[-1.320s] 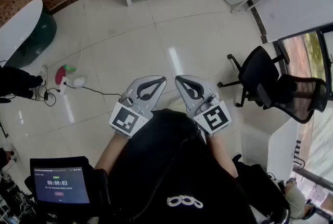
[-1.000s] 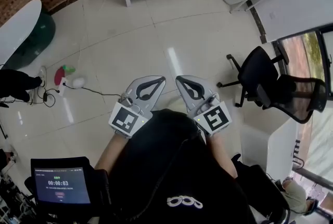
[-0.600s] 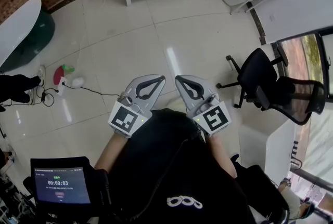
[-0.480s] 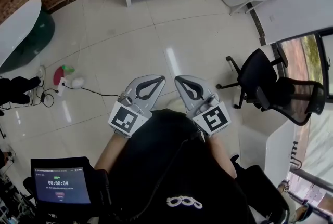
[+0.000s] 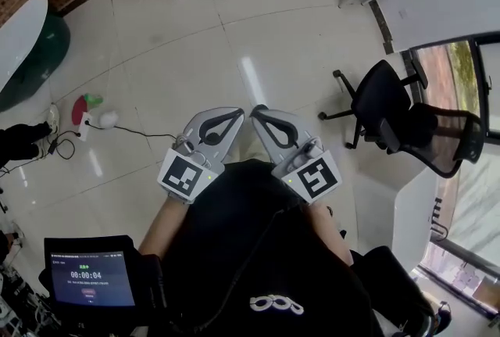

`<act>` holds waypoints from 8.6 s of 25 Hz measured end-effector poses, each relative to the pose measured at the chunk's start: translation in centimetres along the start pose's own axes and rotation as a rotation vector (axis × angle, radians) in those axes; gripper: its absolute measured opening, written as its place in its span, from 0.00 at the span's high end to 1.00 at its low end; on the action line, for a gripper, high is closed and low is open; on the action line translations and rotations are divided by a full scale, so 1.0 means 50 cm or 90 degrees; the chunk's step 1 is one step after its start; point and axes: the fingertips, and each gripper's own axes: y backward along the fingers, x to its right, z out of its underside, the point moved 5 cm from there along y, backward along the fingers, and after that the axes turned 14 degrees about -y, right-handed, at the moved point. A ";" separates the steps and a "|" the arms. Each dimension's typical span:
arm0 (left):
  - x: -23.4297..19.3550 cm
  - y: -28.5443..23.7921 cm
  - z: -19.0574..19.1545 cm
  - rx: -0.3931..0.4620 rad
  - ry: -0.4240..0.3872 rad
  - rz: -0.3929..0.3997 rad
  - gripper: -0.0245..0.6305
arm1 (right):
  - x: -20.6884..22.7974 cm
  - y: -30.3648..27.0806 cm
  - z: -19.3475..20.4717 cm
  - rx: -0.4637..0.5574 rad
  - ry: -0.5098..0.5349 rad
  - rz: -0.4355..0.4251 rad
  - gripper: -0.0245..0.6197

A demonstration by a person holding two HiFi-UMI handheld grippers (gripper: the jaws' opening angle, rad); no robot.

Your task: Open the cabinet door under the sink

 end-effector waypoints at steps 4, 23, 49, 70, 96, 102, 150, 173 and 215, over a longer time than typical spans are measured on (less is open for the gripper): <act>-0.022 -0.035 0.017 -0.010 0.018 0.004 0.94 | 0.022 -0.011 0.004 -0.018 -0.017 -0.005 0.98; -0.228 -0.218 -0.034 -0.036 -0.023 -0.063 0.94 | 0.267 -0.167 -0.104 0.005 -0.022 -0.084 0.98; -0.353 -0.379 -0.003 -0.043 0.016 -0.064 0.94 | 0.475 -0.268 -0.163 0.004 -0.021 -0.091 0.98; -0.669 -0.462 -0.024 0.020 -0.004 0.023 0.94 | 0.582 -0.475 -0.288 0.011 0.000 0.031 0.98; -0.738 -0.695 -0.022 -0.084 -0.033 -0.055 0.94 | 0.903 -0.518 -0.344 0.013 -0.032 -0.055 0.98; -0.718 -0.782 -0.036 -0.101 -0.021 -0.061 0.94 | 1.000 -0.499 -0.349 0.019 -0.042 -0.074 0.98; -0.927 -0.766 0.386 -0.086 0.168 -0.081 0.94 | 1.272 -1.057 0.204 -0.131 -0.072 0.092 0.83; -1.040 -0.737 0.437 -0.104 0.194 -0.057 0.94 | 1.417 -1.247 0.343 -0.239 -0.102 0.208 0.83; -0.911 -0.785 0.413 -0.089 0.183 -0.055 0.94 | 1.393 -1.110 0.408 -0.295 -0.067 0.147 0.91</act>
